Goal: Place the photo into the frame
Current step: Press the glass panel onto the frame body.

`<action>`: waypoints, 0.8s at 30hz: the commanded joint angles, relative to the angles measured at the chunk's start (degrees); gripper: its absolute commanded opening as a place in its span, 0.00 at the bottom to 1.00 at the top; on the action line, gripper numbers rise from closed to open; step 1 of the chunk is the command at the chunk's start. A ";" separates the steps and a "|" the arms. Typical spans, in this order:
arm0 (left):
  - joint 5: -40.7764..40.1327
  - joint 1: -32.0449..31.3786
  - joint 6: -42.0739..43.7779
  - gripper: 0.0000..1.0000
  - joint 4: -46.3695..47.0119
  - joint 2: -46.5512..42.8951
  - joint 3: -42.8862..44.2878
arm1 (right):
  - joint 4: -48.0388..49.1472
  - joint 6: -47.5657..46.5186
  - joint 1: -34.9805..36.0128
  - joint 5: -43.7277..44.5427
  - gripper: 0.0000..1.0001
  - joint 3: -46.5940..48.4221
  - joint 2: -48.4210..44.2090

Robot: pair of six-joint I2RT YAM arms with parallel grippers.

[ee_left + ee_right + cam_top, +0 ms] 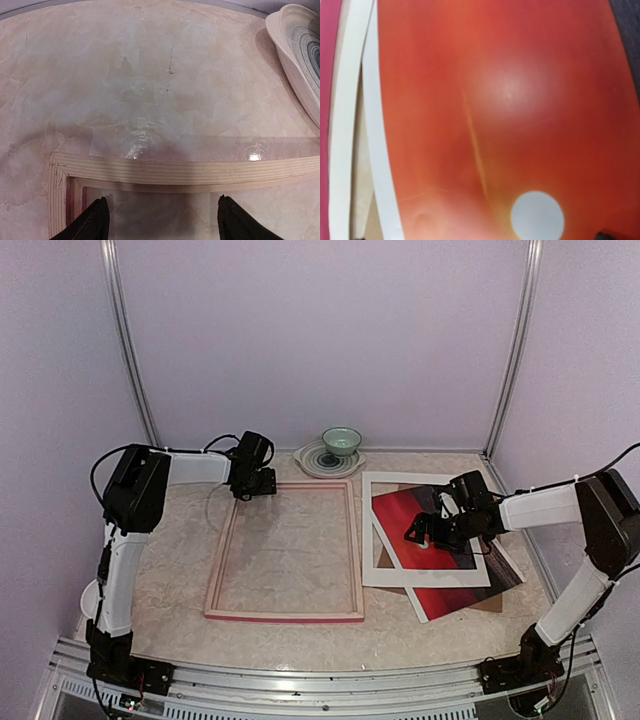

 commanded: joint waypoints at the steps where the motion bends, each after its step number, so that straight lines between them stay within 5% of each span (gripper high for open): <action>1: 1.00 0.25 -0.14 0.73 -1.68 1.74 2.56 | -2.12 1.27 0.84 0.44 0.99 -1.35 0.43; 14: 4.77 -0.40 -0.22 0.76 1.08 -9.33 -0.73 | -3.77 -0.14 1.04 1.73 0.99 0.55 0.78; 24: 9.54 -9.30 0.90 0.99 2.15 -18.43 -6.07 | -6.28 -2.84 -2.48 0.96 0.99 3.15 -0.89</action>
